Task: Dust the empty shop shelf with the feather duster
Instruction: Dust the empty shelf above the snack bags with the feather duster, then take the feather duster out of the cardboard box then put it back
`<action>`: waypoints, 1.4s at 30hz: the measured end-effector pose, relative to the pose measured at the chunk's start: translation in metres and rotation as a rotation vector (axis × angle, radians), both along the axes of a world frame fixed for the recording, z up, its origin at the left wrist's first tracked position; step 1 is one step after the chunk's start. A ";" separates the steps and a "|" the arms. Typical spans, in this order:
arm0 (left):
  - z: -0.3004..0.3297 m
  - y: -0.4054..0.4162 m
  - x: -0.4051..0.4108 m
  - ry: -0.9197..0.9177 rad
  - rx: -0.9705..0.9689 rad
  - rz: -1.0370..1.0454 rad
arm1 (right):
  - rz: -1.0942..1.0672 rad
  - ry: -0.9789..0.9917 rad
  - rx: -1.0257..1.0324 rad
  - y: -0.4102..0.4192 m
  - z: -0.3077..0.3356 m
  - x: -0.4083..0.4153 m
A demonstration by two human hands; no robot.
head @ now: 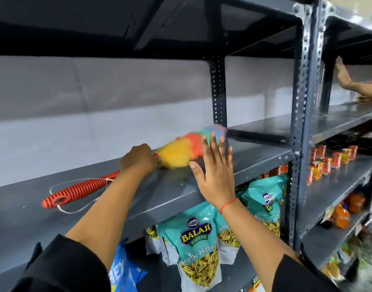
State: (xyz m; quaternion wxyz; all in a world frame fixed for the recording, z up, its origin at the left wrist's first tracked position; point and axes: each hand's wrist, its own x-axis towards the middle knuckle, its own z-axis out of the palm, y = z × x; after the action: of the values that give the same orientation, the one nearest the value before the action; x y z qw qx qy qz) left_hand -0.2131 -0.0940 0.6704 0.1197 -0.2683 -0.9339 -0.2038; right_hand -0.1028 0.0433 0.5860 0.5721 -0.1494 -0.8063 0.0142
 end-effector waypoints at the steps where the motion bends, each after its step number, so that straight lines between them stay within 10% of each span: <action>1: 0.002 -0.002 0.003 0.018 -0.003 -0.020 | -0.014 -0.004 -0.010 0.000 0.000 0.000; 17: -0.016 -0.108 0.091 0.168 -0.091 -0.373 | -0.298 0.527 -0.499 0.001 0.008 0.098; 42: -0.392 0.033 0.193 -0.176 -0.831 -0.648 | -0.644 -0.385 -0.622 0.003 -0.381 0.215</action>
State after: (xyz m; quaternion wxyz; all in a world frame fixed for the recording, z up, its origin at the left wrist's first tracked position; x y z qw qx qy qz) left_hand -0.0206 -0.0607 0.2786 -0.1446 -0.5498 -0.8116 0.1350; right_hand 0.1120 0.0464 0.2052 0.3160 -0.5552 -0.7678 0.0490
